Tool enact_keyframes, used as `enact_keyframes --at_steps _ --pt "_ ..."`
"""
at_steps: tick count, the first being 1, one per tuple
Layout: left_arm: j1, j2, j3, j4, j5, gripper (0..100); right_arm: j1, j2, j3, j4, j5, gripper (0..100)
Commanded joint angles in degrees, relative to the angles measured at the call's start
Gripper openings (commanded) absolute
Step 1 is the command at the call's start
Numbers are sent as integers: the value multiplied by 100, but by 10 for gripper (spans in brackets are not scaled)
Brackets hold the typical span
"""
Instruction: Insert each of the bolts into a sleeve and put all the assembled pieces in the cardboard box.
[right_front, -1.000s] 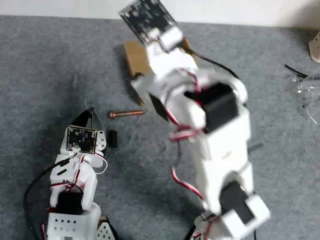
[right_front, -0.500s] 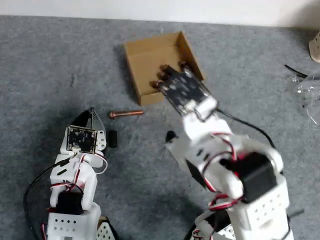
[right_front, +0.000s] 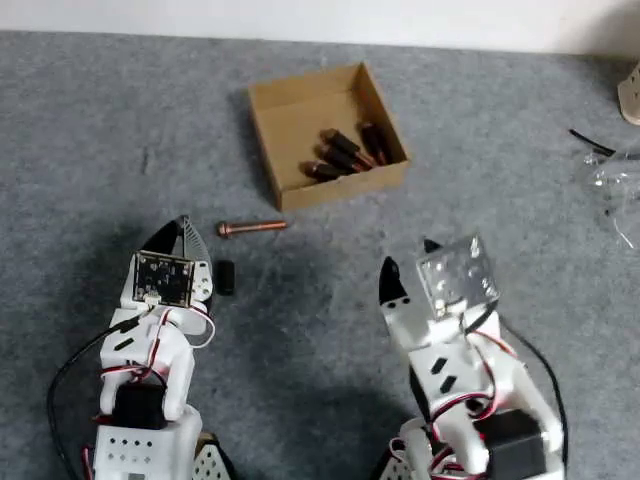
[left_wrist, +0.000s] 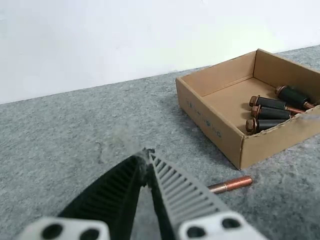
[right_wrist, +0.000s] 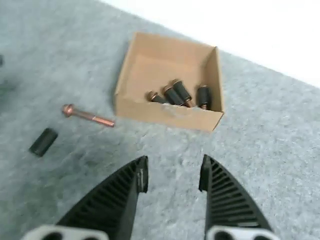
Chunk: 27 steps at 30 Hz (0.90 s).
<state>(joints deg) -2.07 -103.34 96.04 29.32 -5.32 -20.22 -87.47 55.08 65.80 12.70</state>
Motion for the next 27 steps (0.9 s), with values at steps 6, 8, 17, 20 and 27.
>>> enact_keyframes --at_steps 6,8,17,20,27 --pt "31 4 119 -114 0 10 110 -1235 2264 -1095 -26 152" --pt "40 4 119 -114 0 10 110 -1446 2765 -1349 -18 152" --pt "48 4 119 -97 0 10 110 -1771 4303 -2457 -44 152" --pt "48 4 119 -97 0 10 110 -1771 4391 -2633 -44 152" --pt "48 4 119 -97 0 10 110 -1771 4409 -2651 -53 152"
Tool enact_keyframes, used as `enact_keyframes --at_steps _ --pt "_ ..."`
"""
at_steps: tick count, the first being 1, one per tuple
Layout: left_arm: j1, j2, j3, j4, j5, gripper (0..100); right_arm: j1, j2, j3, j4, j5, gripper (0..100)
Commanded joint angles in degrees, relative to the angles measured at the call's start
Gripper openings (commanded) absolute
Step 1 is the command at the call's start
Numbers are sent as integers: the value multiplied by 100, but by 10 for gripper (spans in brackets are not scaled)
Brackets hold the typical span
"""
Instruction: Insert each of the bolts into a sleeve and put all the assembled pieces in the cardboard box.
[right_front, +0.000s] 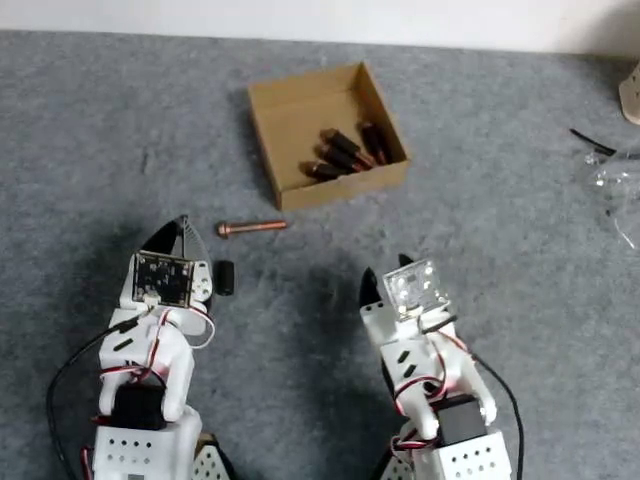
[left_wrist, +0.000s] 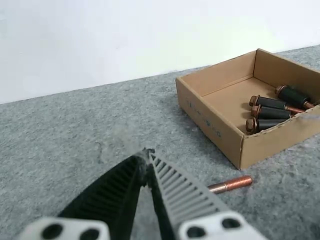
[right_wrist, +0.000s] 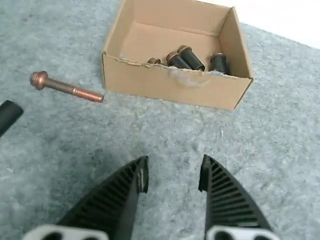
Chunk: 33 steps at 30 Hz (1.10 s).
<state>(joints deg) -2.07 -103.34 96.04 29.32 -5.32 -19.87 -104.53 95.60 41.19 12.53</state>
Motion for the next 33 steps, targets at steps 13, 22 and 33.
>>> enact_keyframes --at_steps 13,22,33 --pt "-1235 -31 -66 -237 299 10 -505 -13 374 22 369 152" --pt "-2897 -57 -602 774 730 8 -497 -13 602 -145 290 152" --pt "-4945 -57 -479 1960 738 10 -295 -66 602 -426 281 152"
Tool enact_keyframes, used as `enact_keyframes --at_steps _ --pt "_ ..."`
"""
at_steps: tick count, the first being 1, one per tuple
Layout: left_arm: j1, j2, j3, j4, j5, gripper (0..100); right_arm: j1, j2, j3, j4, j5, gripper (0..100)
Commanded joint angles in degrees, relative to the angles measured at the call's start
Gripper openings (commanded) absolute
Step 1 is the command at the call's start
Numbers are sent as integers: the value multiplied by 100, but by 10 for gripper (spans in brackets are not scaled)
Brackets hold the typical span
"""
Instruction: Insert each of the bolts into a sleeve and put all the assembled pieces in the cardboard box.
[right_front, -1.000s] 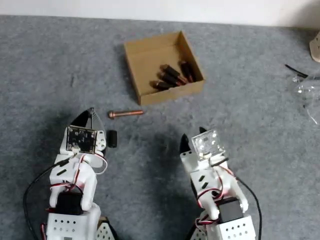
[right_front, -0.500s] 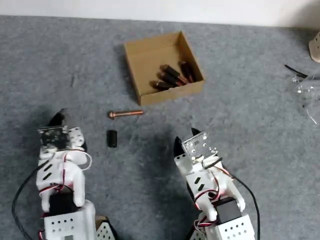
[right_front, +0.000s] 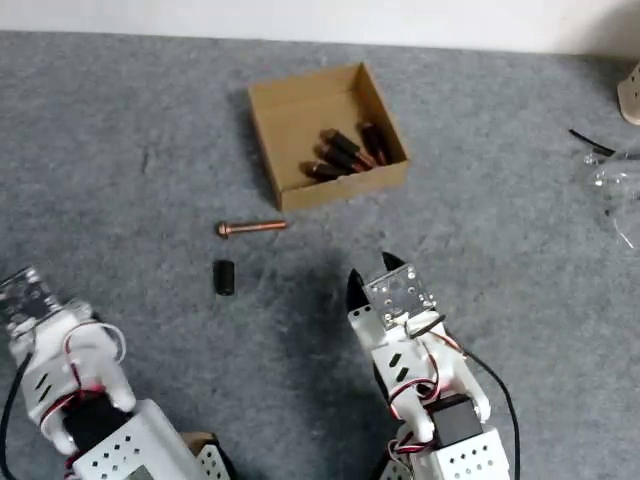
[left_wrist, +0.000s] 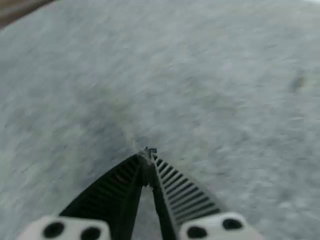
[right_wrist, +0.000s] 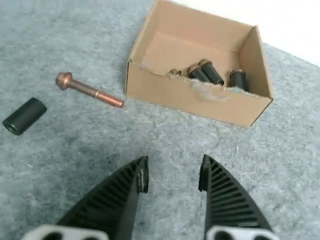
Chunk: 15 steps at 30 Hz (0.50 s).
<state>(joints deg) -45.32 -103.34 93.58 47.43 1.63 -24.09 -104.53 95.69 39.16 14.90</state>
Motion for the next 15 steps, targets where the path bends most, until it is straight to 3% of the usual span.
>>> enact_keyframes --at_steps 1,7,15 --pt "-796 -57 -180 202 44 11 136 -66 593 -224 -9 152" --pt "-1516 -57 145 642 9 11 532 -66 549 -242 -853 152" --pt "-1534 -57 365 1424 9 11 171 -22 593 -242 -932 151"
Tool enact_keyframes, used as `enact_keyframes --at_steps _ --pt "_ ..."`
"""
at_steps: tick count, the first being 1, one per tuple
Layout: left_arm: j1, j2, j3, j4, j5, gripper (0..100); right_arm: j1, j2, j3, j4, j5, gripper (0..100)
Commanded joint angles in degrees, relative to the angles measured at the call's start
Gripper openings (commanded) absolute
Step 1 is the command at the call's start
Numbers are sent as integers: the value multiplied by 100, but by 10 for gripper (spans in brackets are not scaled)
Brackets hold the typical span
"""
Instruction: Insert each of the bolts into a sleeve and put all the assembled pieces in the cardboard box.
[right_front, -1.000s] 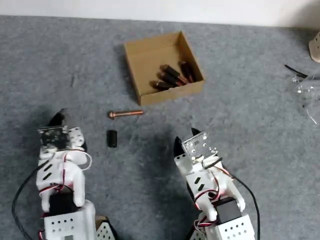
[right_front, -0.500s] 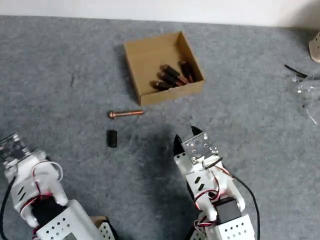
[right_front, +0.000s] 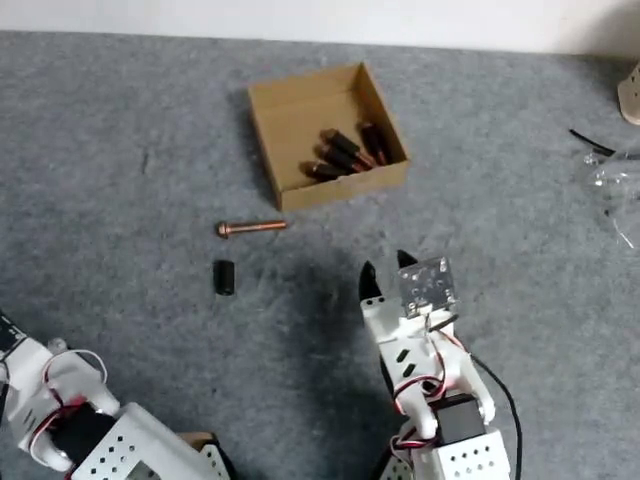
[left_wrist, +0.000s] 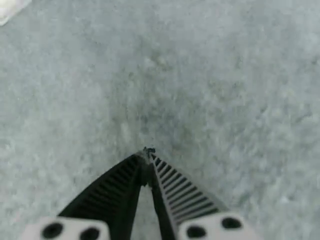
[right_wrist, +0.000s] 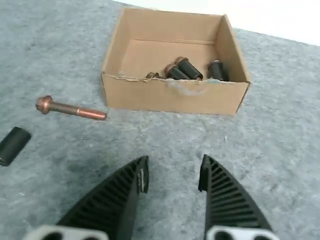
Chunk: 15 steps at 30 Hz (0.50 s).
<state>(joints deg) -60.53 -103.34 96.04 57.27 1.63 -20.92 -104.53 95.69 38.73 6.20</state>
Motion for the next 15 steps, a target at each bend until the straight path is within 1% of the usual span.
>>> enact_keyframes --at_steps 1,3,5,6,7,15 --pt "-13 -57 119 545 9 11 -145 -22 593 -198 -62 146" --pt "-13 -57 119 668 9 11 -145 -22 593 -198 -62 97" --pt "-13 -57 119 686 9 11 -145 -31 593 -198 -53 6" --pt "-13 -48 119 686 9 11 -145 -40 593 -198 -53 2" --pt "-13 -40 119 686 9 11 -145 -40 593 -198 -53 18" --pt "-48 -22 119 695 9 7 -145 -13 593 -119 -53 5"
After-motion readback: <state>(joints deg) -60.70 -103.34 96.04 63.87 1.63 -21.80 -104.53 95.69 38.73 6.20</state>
